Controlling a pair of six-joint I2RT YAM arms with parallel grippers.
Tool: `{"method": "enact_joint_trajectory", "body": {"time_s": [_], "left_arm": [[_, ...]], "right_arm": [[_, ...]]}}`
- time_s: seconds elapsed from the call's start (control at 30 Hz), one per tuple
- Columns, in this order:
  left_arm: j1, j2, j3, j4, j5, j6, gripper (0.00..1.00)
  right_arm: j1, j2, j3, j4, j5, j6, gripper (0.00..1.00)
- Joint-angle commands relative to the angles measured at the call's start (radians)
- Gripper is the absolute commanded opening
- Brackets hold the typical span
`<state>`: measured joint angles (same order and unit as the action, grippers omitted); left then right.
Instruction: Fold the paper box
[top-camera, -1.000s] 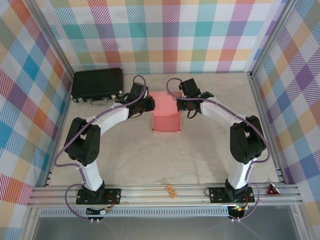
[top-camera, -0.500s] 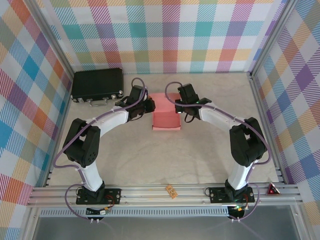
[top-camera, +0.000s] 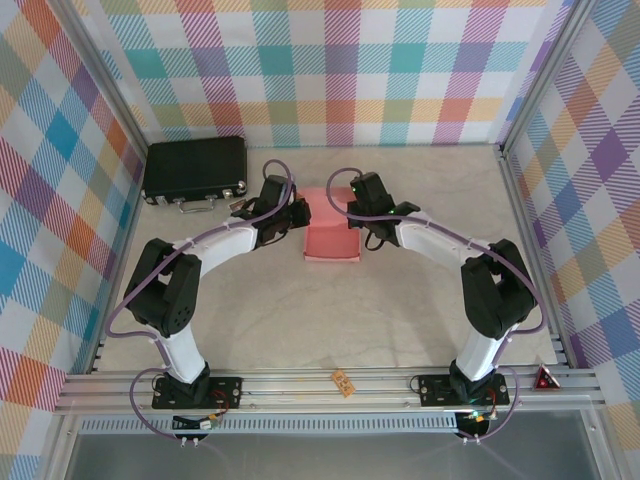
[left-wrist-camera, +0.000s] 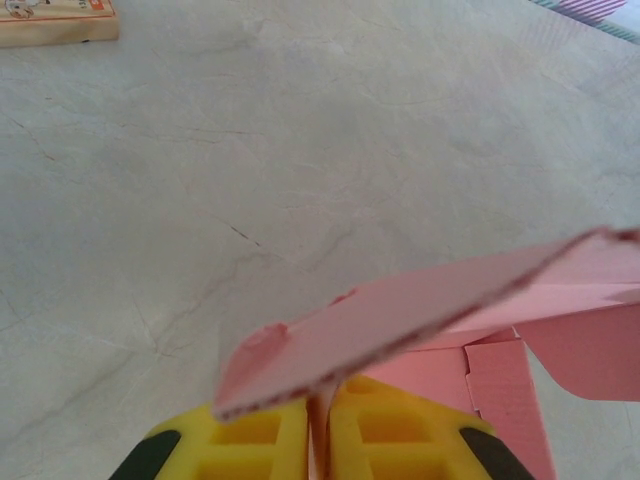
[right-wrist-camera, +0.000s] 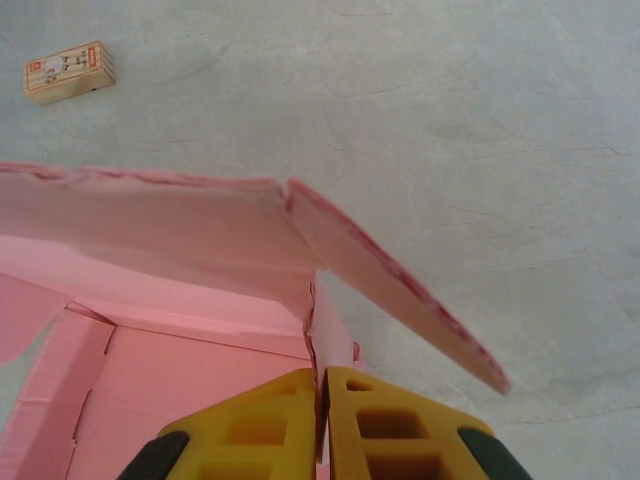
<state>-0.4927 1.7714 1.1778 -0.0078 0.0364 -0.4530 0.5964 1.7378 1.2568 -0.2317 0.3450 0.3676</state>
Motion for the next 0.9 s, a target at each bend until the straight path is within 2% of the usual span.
{"method": "enact_joint_trajectory", "body": {"time_s": [0.0, 0.43, 0.87], "left_arm": [[-0.022, -0.033, -0.03, 0.021, 0.007, -0.011, 0.12], [-0.034, -0.043, -0.081, 0.078, 0.002, -0.031, 0.09], [-0.043, -0.07, -0.142, 0.144, 0.008, -0.031, 0.09]], "right_arm": [[0.02, -0.023, -0.019, 0.03, 0.015, 0.057, 0.12], [0.055, -0.035, -0.075, 0.086, 0.087, 0.143, 0.12], [0.097, -0.069, -0.125, 0.138, 0.153, 0.126, 0.12]]}}
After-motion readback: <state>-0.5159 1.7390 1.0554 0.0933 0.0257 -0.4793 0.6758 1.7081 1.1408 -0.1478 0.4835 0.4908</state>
